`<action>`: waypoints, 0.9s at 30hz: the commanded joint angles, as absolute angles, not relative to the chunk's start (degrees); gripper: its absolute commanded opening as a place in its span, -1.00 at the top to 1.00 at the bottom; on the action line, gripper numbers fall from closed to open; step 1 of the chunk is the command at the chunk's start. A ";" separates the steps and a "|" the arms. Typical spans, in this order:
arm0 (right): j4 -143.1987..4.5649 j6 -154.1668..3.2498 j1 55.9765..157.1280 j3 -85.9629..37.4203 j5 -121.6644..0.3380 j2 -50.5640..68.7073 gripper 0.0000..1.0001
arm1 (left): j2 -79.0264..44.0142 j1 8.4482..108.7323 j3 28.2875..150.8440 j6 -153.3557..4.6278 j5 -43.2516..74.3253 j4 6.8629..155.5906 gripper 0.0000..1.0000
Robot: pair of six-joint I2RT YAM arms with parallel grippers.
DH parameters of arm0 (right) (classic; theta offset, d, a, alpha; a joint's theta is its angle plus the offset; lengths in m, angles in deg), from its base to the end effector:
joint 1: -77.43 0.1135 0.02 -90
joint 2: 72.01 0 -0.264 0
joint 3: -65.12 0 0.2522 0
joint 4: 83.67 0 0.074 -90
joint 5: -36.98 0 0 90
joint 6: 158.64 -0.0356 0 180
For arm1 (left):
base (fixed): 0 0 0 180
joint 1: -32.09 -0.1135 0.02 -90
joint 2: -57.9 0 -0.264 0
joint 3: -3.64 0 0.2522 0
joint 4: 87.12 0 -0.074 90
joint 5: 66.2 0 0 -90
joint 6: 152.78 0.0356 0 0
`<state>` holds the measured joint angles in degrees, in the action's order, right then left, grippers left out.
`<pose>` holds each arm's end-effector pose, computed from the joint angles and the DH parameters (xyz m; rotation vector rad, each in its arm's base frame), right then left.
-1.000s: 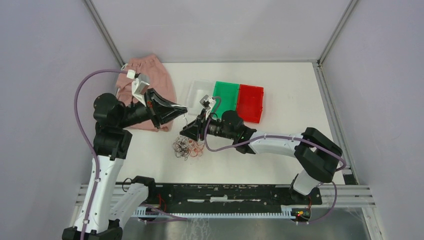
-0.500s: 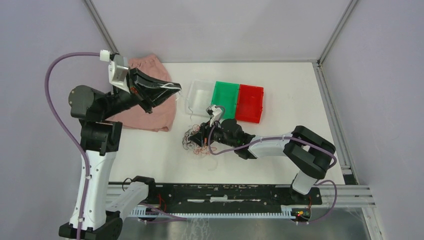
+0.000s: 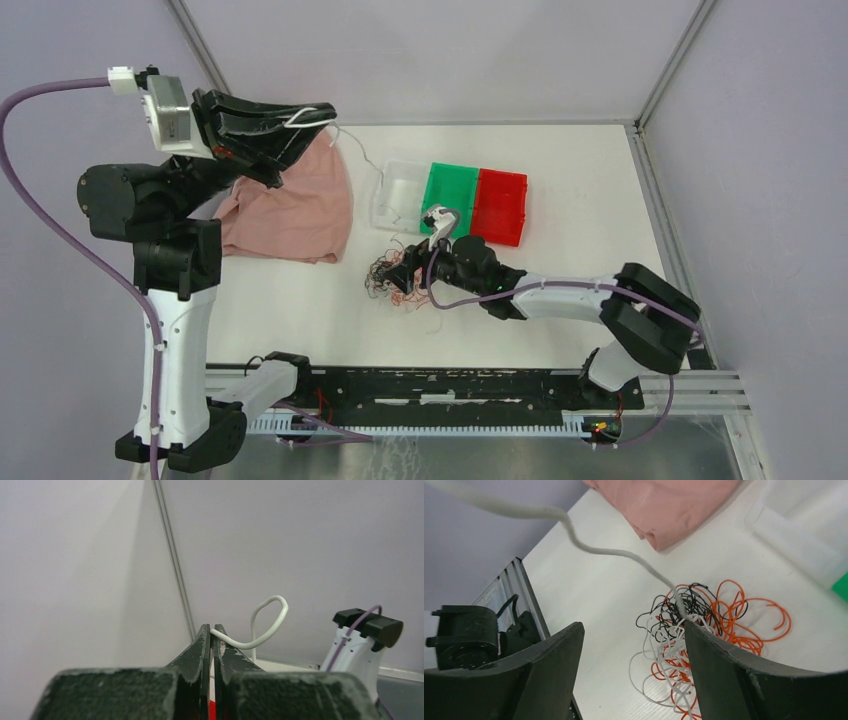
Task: Untangle the cables
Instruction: Untie the cable.
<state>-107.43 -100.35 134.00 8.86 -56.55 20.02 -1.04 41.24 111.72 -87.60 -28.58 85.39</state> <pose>0.1861 0.2859 0.2071 -0.4634 1.8784 1.1333 0.1143 -0.0470 0.5940 0.7680 0.9225 -0.9072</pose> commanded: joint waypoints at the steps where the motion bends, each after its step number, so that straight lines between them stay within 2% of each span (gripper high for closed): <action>1: -100.89 -93.69 133.96 5.92 -54.55 9.88 -0.62 | -2.15 41.57 116.36 -84.88 -22.27 90.25 0.94; 7: -93.39 -88.08 133.95 0.52 -55.23 3.94 -0.62 | -3.63 41.54 118.75 -85.07 -21.10 89.40 0.94; 15: -94.37 -86.76 133.97 -5.09 -69.32 7.18 -0.60 | -7.30 41.57 128.47 -83.05 -21.89 85.15 0.94; 21: -96.90 -87.98 133.97 -4.99 -73.46 8.93 -0.62 | -9.34 41.51 134.35 -80.78 -21.69 83.18 0.94; 27: -97.27 -90.15 133.96 -7.76 -77.96 12.27 -0.52 | -9.70 41.50 135.91 -79.48 -21.29 82.78 0.94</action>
<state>-93.18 -88.48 133.94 -3.97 -73.19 10.95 -9.78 41.24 134.23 -82.84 -22.70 83.44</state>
